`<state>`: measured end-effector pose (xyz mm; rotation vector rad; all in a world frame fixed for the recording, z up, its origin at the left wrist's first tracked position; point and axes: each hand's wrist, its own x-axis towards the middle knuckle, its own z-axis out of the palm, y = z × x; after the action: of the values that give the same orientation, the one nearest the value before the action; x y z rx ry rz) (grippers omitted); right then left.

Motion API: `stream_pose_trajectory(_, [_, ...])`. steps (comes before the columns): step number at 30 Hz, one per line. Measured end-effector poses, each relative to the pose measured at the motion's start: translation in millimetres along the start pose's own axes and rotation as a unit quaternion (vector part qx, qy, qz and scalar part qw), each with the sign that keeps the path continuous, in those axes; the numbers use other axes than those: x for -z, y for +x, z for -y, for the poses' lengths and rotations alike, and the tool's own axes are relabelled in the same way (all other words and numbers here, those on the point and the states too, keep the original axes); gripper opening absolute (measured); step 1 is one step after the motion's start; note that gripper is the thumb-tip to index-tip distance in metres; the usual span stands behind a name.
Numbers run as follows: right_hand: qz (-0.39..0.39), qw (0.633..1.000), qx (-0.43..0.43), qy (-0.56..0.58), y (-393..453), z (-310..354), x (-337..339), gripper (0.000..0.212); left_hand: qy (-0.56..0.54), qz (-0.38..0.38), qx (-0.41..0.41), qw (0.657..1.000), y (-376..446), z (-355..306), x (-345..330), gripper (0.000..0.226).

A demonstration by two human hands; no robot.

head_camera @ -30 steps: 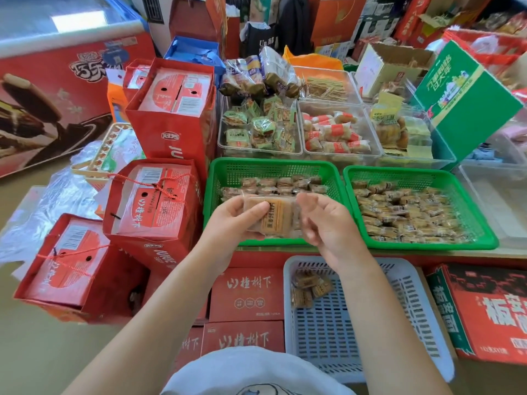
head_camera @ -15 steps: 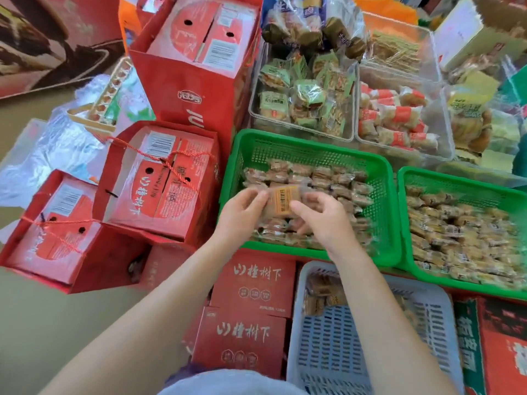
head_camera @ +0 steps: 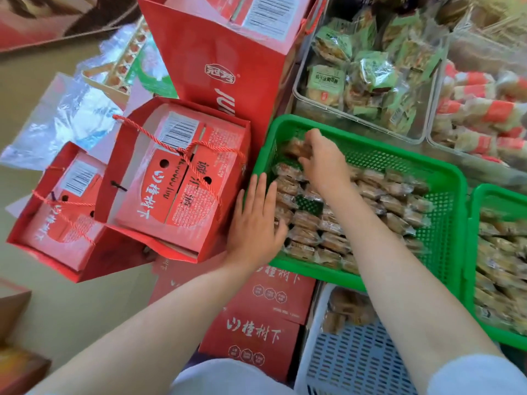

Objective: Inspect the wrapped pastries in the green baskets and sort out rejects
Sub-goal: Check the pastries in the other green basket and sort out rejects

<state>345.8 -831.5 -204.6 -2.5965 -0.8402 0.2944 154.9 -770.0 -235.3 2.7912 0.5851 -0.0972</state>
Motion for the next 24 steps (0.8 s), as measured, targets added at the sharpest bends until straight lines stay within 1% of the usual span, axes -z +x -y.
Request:
stream_pose_trajectory(2, [0.005, 0.995, 0.057, -0.084, 8.2, -2.4, -9.6, 0.031, 0.004, -0.001, -0.002, 1.0, -0.3, 0.5, -1.7, 0.075])
stream_pose_trajectory(4, [0.011, 0.987, 0.087, -0.133, 13.3, -3.4, -19.1, 0.033, 0.004, -0.001, -0.002, 1.0, -0.9, 0.7, -1.6, 0.075])
stream_pose_trajectory(7, [0.014, 0.974, 0.096, -0.204, 17.2, -3.7, -23.6, 0.03, 0.011, -0.006, -0.004, 1.0, -1.1, 0.2, -2.9, 0.075])
stream_pose_trajectory(9, [0.016, 0.969, 0.091, -0.229, 18.5, -4.4, -19.1, 0.029, 0.014, -0.01, -0.003, 1.0, -1.1, 0.1, -2.9, 0.075])
stream_pose_trajectory(13, [0.073, 0.98, 0.096, -0.16, 12.9, -5.4, -13.6, 0.024, 0.024, -0.005, -0.001, 1.0, -0.4, 0.1, -2.4, 0.074])
stream_pose_trajectory(14, [0.077, 0.982, 0.096, -0.145, 11.0, -4.7, -14.0, 0.022, 0.025, -0.006, -0.001, 1.0, -0.5, 0.3, -2.3, 0.073])
stream_pose_trajectory(21, [0.032, 0.989, 0.047, -0.136, 15.8, 6.7, -27.8, 0.018, 0.035, -0.007, -0.005, 0.999, -1.0, 0.7, -2.7, 0.073])
stream_pose_trajectory(24, [-0.003, 0.993, 0.013, -0.119, 11.8, 7.4, -22.7, 0.024, 0.042, 0.002, -0.008, 0.999, -0.4, 0.5, -1.8, 0.068])
